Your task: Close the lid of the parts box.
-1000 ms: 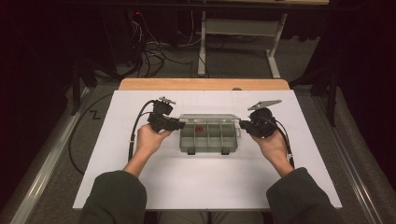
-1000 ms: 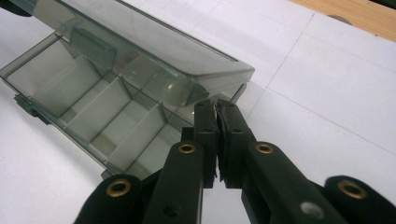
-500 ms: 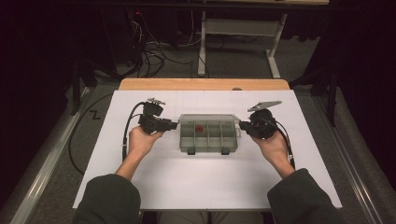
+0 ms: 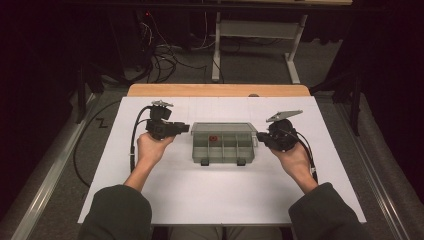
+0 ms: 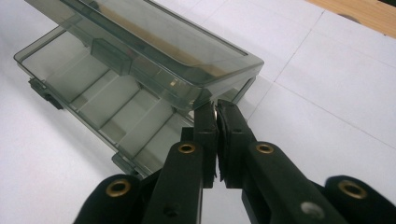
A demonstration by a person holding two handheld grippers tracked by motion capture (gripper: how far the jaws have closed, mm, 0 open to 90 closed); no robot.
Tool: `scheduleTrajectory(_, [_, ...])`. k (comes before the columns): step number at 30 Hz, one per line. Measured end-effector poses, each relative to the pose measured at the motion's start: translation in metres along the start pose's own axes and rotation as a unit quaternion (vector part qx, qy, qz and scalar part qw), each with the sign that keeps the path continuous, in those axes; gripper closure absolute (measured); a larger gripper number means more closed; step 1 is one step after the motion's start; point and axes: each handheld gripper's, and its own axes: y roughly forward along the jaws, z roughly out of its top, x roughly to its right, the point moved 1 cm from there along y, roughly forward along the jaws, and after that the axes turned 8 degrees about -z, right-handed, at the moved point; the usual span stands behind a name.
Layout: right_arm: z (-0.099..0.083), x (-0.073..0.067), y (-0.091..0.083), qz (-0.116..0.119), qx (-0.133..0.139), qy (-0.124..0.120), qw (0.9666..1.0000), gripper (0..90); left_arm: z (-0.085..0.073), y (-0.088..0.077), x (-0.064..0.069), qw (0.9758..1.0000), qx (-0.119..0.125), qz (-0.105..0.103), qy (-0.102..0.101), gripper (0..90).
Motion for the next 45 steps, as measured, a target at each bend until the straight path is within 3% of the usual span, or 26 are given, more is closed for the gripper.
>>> scheduleTrajectory(19, [-0.01, 0.004, -0.002, 0.011, -0.004, 0.001, 0.9999, 88.9, 0.003, 0.007, 0.01, 0.9997, -0.01, -0.001, 0.022, 69.9])
scheduleTrajectory(33, [-0.012, 0.007, 0.0, 0.008, -0.004, 0.005, 0.9999, 88.8, -0.004, 0.018, 0.017, 0.9991, -0.028, -0.005, 0.033, 69.9])
scheduleTrajectory(45, [-0.011, 0.0, 0.005, 0.015, -0.006, 0.0, 0.9999, 88.8, -0.012, 0.022, 0.02, 0.9985, -0.035, -0.002, 0.041, 69.9])
